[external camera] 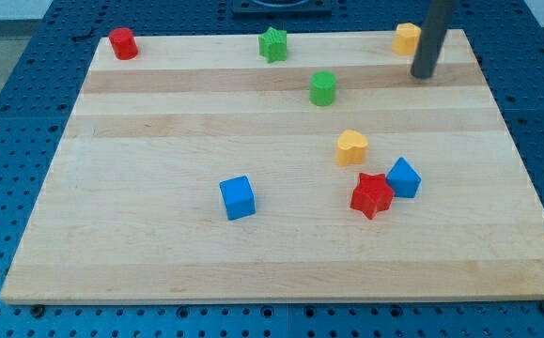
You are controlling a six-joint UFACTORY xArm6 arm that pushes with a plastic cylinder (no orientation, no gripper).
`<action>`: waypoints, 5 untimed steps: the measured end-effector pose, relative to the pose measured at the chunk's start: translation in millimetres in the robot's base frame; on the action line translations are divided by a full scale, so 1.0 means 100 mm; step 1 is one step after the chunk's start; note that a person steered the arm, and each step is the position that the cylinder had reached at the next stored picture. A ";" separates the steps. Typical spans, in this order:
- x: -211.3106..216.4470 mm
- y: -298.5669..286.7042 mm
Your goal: Separate the red star from the blue triangle
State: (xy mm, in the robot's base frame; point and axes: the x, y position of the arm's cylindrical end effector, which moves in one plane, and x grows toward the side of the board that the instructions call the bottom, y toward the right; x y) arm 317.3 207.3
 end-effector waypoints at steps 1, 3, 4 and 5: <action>0.39 0.06; 1.63 0.43; 2.10 0.43; 2.16 0.11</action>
State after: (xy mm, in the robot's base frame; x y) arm 533.3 218.0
